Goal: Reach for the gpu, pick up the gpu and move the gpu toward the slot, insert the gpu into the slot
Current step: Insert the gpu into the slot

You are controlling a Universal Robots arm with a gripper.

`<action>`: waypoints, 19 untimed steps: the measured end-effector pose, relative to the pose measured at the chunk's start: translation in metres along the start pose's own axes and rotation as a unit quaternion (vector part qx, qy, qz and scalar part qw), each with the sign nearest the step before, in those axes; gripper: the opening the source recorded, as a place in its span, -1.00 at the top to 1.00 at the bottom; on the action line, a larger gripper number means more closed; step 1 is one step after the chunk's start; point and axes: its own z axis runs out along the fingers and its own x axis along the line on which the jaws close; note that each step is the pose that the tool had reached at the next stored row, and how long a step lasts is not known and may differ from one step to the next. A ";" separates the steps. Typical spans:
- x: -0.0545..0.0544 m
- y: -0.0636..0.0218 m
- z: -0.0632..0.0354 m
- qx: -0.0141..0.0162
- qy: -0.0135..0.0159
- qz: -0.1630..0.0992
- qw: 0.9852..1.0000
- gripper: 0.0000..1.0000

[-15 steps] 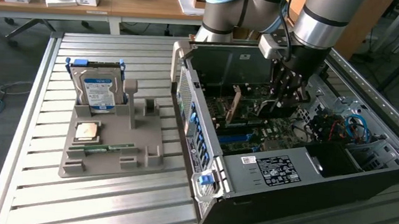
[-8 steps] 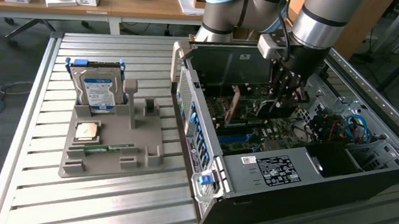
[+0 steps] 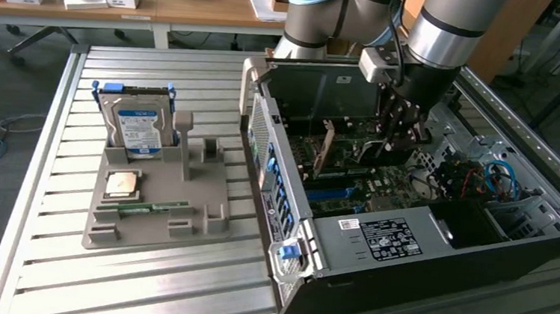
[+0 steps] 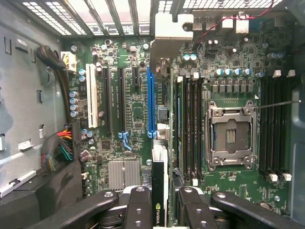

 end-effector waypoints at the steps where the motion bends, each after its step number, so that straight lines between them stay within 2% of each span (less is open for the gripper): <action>1: 0.000 0.0000 0.0000 0.000 0.000 0.000 1.000 0.47; 15: 0.000 0.0001 0.0000 0.000 0.000 0.000 1.000 0.47; 19: 0.000 0.0034 0.0000 0.000 0.000 0.000 1.000 0.47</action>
